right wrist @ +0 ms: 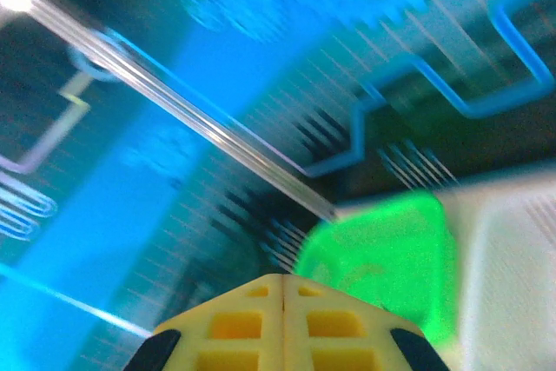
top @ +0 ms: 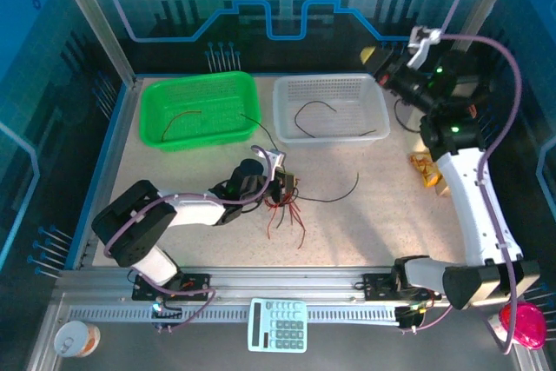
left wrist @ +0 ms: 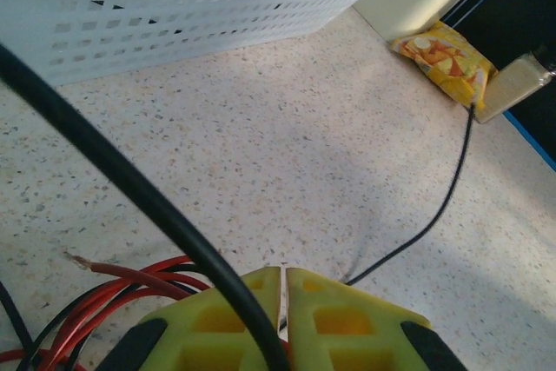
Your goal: Untangle the cables
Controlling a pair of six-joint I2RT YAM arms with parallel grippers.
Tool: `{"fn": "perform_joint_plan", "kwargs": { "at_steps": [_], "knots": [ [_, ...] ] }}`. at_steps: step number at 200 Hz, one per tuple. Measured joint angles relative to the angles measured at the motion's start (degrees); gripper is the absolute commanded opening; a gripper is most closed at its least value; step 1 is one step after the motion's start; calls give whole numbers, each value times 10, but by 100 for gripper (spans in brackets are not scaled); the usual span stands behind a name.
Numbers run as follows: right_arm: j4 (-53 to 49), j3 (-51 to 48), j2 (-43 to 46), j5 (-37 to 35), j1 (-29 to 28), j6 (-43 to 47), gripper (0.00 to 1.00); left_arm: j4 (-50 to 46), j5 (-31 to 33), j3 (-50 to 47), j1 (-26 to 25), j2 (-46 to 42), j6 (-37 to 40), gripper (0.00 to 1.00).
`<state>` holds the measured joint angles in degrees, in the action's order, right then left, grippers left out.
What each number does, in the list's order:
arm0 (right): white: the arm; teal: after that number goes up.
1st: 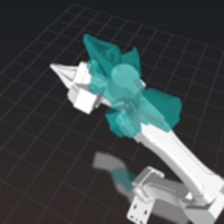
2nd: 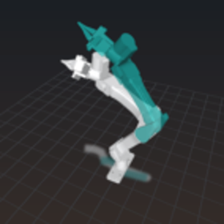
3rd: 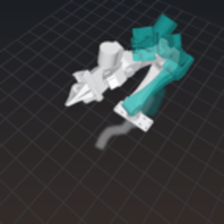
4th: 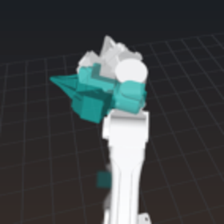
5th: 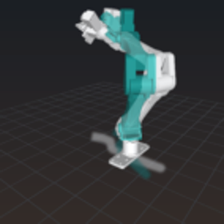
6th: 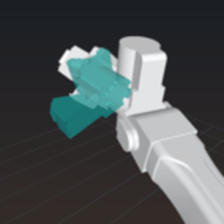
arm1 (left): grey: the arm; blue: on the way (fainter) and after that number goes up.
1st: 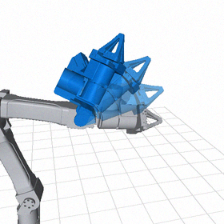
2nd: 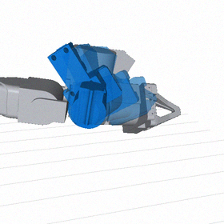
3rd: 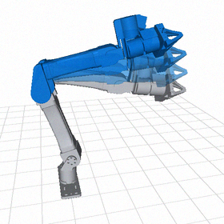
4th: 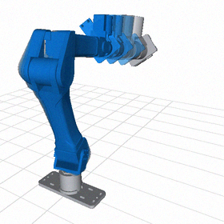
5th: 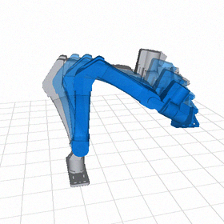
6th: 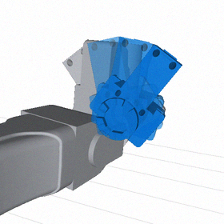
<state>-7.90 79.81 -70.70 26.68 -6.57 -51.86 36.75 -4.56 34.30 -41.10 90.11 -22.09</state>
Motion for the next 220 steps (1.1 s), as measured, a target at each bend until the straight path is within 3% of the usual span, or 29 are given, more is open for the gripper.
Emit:
{"fn": "perform_joint_plan", "kwargs": {
  "at_steps": [40, 65, 91, 131, 220],
  "knots": [
    [-67, -66, -5, -15, -24, 94, 64, -77, -28, 47, -2, -43, 38, 10],
    [-85, -67, -15, -16, -25, 144, 81, -127, -44, 83, -10, -55, 72, 9],
    [-99, -67, -36, -5, -26, 183, 86, -183, -54, 114, -20, -56, 109, 8],
    [-114, -67, -65, 15, -37, 215, 87, -267, -53, 151, -36, -56, 169, 5],
    [-104, -71, -114, 38, -78, 230, 91, -387, 0, 213, -87, -46, 287, 3]
  ]
}}
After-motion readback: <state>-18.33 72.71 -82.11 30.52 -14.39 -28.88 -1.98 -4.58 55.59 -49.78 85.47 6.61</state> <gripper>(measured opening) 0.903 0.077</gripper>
